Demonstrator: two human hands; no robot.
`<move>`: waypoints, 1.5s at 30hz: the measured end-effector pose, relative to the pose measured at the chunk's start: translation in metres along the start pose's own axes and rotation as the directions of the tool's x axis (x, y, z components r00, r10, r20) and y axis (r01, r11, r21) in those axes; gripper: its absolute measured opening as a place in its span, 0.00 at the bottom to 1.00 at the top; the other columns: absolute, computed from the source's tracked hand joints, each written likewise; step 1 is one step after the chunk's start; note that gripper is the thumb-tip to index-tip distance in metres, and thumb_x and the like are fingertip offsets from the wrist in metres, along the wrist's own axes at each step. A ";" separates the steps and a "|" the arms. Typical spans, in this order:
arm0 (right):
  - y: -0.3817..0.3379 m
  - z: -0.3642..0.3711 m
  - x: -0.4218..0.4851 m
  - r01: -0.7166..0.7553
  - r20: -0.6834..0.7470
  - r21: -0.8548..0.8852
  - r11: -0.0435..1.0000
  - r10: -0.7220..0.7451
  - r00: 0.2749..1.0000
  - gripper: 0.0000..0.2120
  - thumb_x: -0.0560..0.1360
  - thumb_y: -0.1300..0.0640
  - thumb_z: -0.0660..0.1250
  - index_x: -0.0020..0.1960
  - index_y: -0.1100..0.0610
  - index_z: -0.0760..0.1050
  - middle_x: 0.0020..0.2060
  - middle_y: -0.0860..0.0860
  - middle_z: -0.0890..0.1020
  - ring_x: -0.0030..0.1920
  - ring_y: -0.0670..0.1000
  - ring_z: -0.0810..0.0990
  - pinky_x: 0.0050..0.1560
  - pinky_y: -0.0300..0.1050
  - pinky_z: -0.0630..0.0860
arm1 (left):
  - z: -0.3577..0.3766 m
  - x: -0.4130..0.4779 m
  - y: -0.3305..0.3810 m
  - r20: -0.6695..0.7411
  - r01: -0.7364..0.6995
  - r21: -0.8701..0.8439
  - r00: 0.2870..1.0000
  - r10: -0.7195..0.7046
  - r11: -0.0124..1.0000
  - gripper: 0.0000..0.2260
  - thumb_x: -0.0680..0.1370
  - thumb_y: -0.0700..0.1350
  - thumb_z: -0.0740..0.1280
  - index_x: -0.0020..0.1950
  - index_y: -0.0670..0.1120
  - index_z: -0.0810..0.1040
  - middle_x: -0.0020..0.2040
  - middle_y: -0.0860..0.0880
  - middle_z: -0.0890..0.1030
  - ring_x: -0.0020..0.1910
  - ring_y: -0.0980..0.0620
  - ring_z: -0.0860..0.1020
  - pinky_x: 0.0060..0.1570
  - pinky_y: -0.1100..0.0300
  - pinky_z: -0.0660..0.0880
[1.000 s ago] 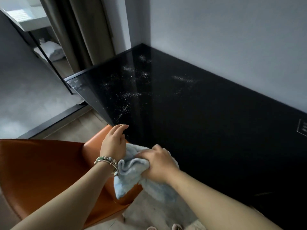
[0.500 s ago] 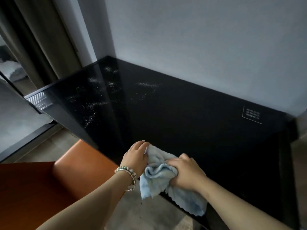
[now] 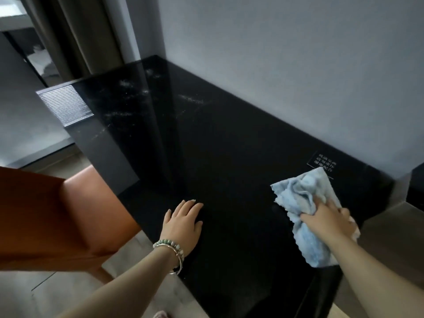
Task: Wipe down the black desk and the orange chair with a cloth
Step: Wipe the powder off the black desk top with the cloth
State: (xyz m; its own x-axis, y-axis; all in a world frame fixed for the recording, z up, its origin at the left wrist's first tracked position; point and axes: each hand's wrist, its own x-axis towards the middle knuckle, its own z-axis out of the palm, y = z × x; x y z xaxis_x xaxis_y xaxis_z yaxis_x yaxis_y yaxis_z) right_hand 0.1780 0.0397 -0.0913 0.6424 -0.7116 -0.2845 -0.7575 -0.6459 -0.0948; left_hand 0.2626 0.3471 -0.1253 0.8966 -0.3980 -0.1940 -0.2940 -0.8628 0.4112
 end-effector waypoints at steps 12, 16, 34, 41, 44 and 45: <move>-0.114 0.060 -0.171 0.865 0.067 0.138 0.483 -0.876 0.478 0.17 0.70 0.41 0.58 0.55 0.44 0.74 0.56 0.43 0.77 0.54 0.53 0.72 0.55 0.48 0.65 | -0.019 -0.044 -0.030 -0.362 0.102 -0.328 0.905 -0.225 0.939 0.16 0.78 0.38 0.61 0.64 0.47 0.75 0.63 0.48 0.76 0.60 0.46 0.74 0.60 0.55 0.68; -0.082 0.030 -0.130 0.675 -0.291 0.000 0.738 -0.646 0.706 0.18 0.69 0.48 0.64 0.59 0.43 0.75 0.58 0.43 0.77 0.52 0.54 0.76 0.52 0.46 0.72 | -0.017 -0.064 -0.038 -0.328 0.073 -0.292 0.929 -0.172 0.953 0.15 0.78 0.40 0.61 0.65 0.49 0.73 0.63 0.51 0.75 0.59 0.49 0.75 0.58 0.57 0.69; -0.041 0.019 -0.136 0.625 -0.327 0.020 0.780 -0.586 0.741 0.17 0.65 0.48 0.68 0.53 0.46 0.79 0.52 0.43 0.80 0.49 0.56 0.76 0.49 0.48 0.69 | -0.017 -0.079 0.018 -0.304 -0.002 -0.283 0.949 -0.088 0.959 0.17 0.79 0.46 0.59 0.68 0.50 0.70 0.67 0.52 0.71 0.62 0.52 0.72 0.58 0.62 0.68; 0.053 0.003 -0.041 0.413 -0.314 0.014 0.911 -0.388 0.866 0.16 0.70 0.47 0.64 0.58 0.43 0.73 0.59 0.41 0.75 0.57 0.53 0.68 0.59 0.49 0.61 | 0.035 -0.044 0.103 -0.059 -0.030 -0.017 0.998 0.029 0.999 0.23 0.80 0.52 0.57 0.74 0.53 0.58 0.75 0.54 0.56 0.75 0.52 0.51 0.72 0.52 0.53; 0.084 -0.015 -0.001 0.343 -0.336 0.015 0.939 -0.318 0.886 0.18 0.70 0.48 0.65 0.60 0.44 0.71 0.61 0.44 0.74 0.59 0.55 0.66 0.60 0.52 0.60 | 0.057 -0.026 0.135 0.003 -0.014 0.125 1.000 0.014 0.992 0.26 0.79 0.57 0.56 0.75 0.54 0.53 0.77 0.54 0.49 0.76 0.51 0.45 0.73 0.47 0.47; 0.094 -0.021 0.015 0.324 -0.343 0.016 0.946 -0.299 0.891 0.19 0.71 0.48 0.65 0.61 0.45 0.71 0.62 0.45 0.73 0.60 0.55 0.66 0.61 0.53 0.60 | 0.063 -0.019 0.144 0.004 0.010 0.151 1.000 -0.010 0.989 0.27 0.79 0.58 0.55 0.75 0.54 0.51 0.77 0.54 0.48 0.76 0.51 0.44 0.73 0.46 0.46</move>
State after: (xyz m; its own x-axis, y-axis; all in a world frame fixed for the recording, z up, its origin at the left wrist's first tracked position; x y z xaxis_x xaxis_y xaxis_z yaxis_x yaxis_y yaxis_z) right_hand 0.1190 -0.0370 -0.0842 0.8385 -0.5353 0.1018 -0.5103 -0.8370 -0.1976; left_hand 0.1824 0.2105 -0.1181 0.8982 -0.3903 -0.2022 -0.3319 -0.9038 0.2702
